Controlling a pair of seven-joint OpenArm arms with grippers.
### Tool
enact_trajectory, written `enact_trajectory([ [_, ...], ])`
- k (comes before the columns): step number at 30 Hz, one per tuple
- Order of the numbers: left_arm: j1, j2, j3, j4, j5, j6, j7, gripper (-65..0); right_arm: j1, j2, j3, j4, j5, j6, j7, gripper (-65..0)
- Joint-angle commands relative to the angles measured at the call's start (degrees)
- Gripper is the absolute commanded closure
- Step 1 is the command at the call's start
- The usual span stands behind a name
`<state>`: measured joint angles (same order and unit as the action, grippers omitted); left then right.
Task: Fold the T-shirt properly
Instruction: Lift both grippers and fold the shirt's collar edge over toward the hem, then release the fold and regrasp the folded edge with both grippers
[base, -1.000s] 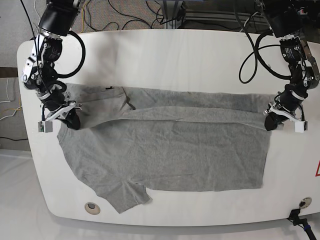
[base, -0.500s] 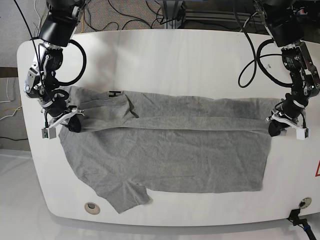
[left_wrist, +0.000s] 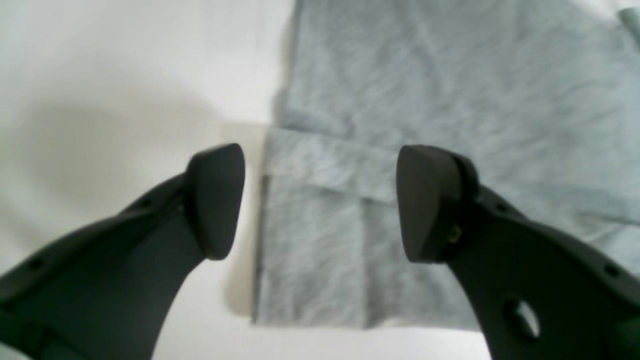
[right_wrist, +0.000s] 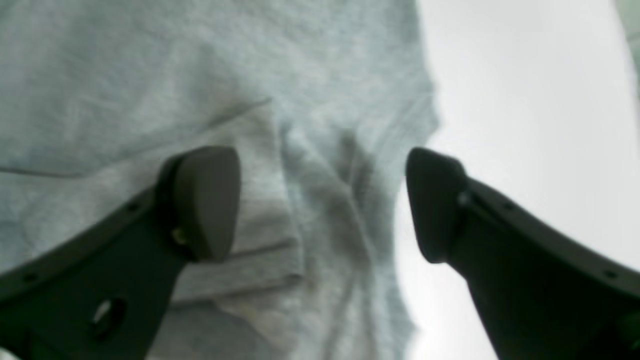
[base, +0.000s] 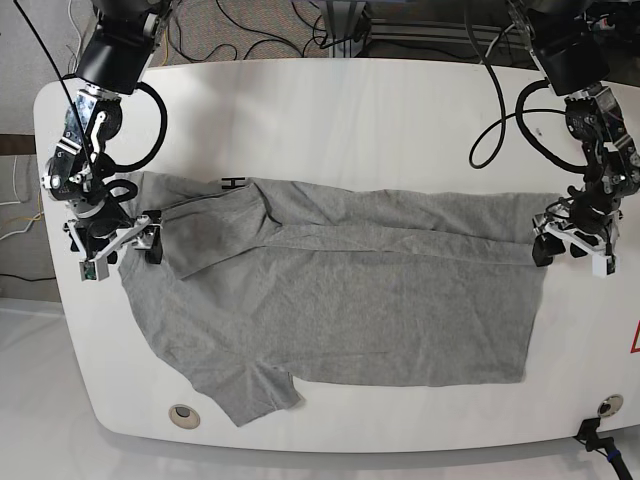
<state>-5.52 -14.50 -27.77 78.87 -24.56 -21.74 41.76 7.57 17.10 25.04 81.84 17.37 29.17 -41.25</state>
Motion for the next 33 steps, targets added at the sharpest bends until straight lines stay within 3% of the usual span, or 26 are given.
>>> enact_trajectory([
  [1,-0.8,-2.2,-0.2,2.3,1.4,-0.4,-2.8,-44.9,-2.0,1.1,0.4,6.1,-3.1,0.5,1.9,-50.2],
  [4,4.1,-2.6,-0.3,7.0,3.6,-0.5,-7.3,-45.0,-8.2,1.1,0.4,13.0,-7.4,0.5,2.3,-50.2],
  [7,9.4,-2.6,-0.3,12.2,5.6,-0.5,-11.3,-44.9,-13.9,1.1,2.2,16.7,-7.9,0.5,2.4,-50.0],
  [14,17.4,-2.2,-0.3,15.9,7.8,-7.9,-19.3,-43.2,-19.2,0.8,5.4,13.8,-7.7,0.6,6.5,-50.0],
  [18,18.1,-2.2,-0.3,15.7,9.4,-8.1,-19.9,-37.8,-19.0,0.8,5.5,9.5,-7.7,1.7,7.9,-50.0],
  [30,18.8,-2.2,-0.7,15.4,9.5,-8.1,-19.9,-37.9,-16.9,-0.4,5.5,-1.5,-7.6,2.9,14.3,-49.9],
  [33,18.7,-2.2,-0.7,14.4,9.5,-7.8,-19.9,-37.9,-16.9,-0.5,5.5,-1.5,-7.6,2.9,14.3,-43.5],
])
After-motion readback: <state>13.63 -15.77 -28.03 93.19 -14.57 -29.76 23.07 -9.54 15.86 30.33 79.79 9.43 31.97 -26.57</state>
